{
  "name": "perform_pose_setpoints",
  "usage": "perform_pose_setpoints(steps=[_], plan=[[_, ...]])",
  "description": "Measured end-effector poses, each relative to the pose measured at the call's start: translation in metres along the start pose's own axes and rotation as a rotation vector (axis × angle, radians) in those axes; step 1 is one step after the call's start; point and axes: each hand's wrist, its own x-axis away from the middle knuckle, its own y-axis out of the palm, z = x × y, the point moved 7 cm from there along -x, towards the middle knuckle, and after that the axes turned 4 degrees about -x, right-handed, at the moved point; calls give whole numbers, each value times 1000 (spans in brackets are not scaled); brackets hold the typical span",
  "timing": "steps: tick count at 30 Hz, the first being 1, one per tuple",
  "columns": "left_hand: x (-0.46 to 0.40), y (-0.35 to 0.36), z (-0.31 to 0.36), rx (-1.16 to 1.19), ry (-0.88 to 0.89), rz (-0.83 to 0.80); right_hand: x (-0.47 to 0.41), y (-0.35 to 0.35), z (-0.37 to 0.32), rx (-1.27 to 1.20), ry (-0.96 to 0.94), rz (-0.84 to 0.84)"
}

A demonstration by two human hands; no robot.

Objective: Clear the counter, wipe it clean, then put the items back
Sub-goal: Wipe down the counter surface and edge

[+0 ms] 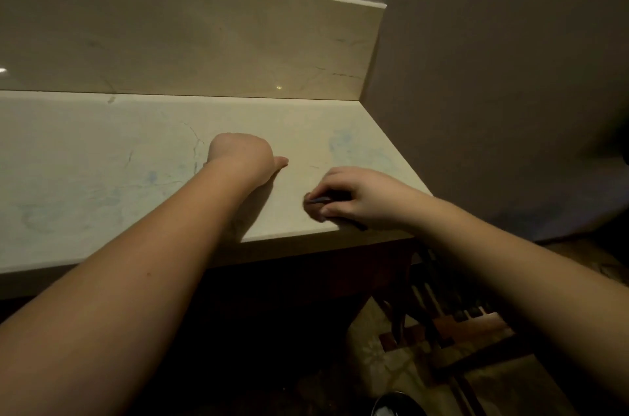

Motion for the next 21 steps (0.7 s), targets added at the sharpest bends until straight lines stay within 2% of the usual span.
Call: perform_pose_setpoints(steps=[5, 12, 17, 21], plan=[[-3, -1, -2, 16, -26, 12, -4, 2, 1, 16, -122, -51], [-5, 8, -3, -15, -39, 73, 26, -24, 66, 6, -53, -97], [-9, 9, -4, -41, -62, 31, -32, -32, 68, 41, -40, -53], [-5, 7, -4, -49, -87, 35, -101, -45, 77, 45, 2, 105]])
